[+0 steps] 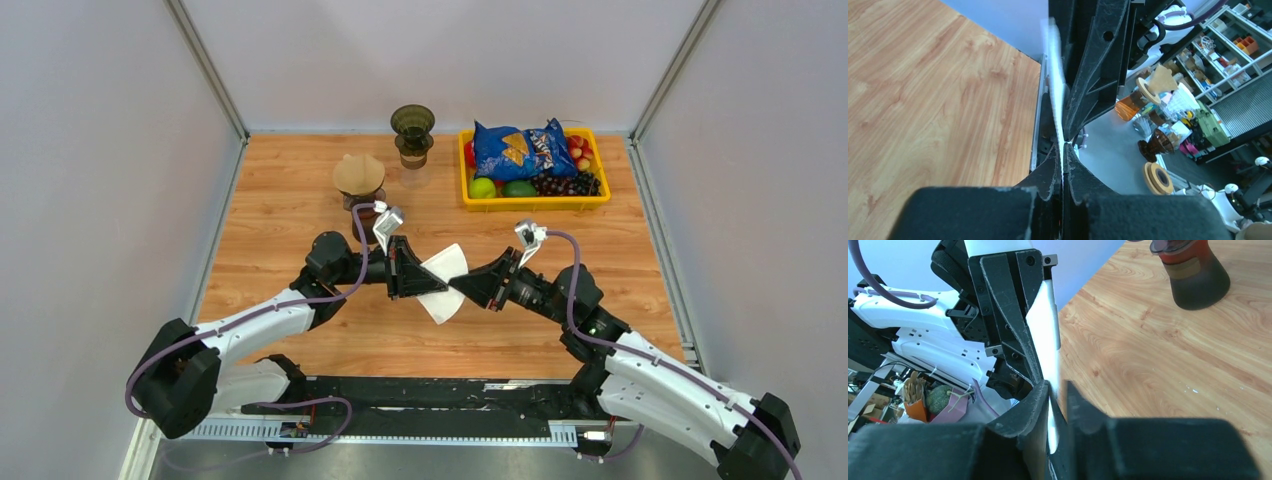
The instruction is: Place the coffee filter in the dripper
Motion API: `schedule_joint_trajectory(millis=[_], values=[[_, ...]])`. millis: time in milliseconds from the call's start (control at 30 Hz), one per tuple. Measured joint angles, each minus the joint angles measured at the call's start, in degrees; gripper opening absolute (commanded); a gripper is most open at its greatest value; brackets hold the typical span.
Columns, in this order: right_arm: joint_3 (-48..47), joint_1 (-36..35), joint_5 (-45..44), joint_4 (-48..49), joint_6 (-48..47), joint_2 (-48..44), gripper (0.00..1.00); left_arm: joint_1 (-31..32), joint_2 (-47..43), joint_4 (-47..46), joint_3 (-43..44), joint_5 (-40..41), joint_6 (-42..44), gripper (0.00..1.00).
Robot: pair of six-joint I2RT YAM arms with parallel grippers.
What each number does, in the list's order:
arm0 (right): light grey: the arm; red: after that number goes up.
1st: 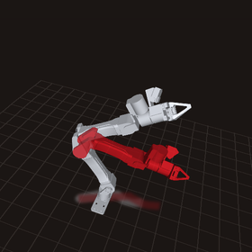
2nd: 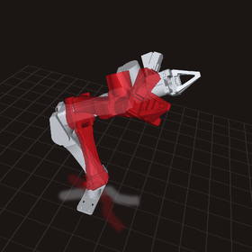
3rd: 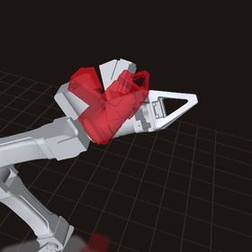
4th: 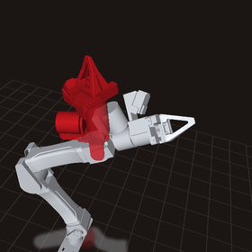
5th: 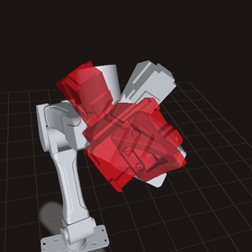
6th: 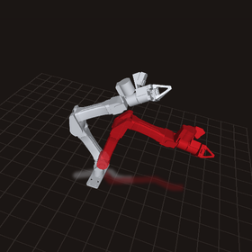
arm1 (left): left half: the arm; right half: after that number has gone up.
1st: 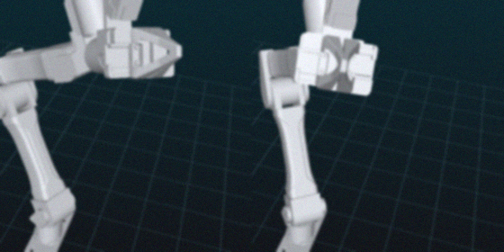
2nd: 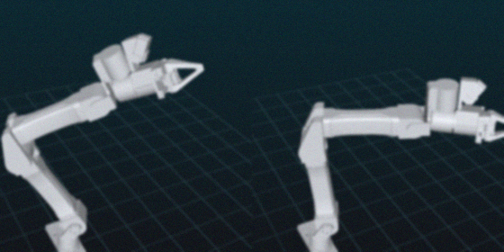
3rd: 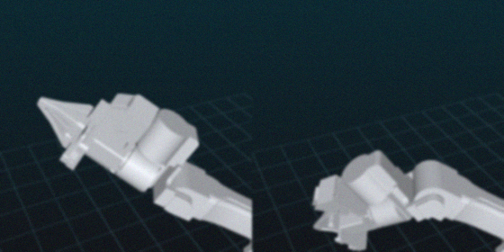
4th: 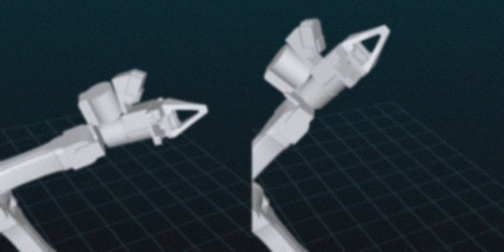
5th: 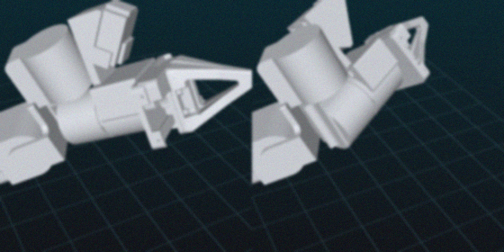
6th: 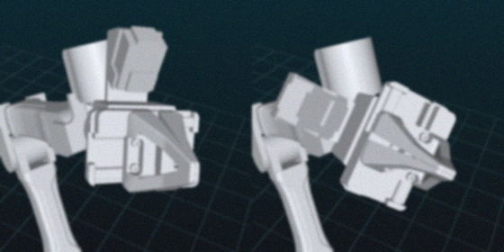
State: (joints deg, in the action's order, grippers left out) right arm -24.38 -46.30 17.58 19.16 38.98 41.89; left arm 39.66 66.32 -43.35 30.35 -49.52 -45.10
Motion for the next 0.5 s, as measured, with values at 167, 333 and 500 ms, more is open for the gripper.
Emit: schedule_joint_trajectory(millis=[167,333,500], values=[[-0.02,-0.02,-1.64,-1.79,-1.07,-2.12,0.64,0.13,-0.37,-0.15,-0.15,-0.44,0.24,0.00],[-0.11,-0.02,-6.43,-6.21,-3.61,-6.12,0.83,0.13,-2.40,0.11,-1.27,0.13,0.98,0.00],[-0.11,0.00,-12.55,-10.75,-7.08,-9.68,0.89,0.13,-3.39,0.98,-1.38,1.64,1.88,0.00]])
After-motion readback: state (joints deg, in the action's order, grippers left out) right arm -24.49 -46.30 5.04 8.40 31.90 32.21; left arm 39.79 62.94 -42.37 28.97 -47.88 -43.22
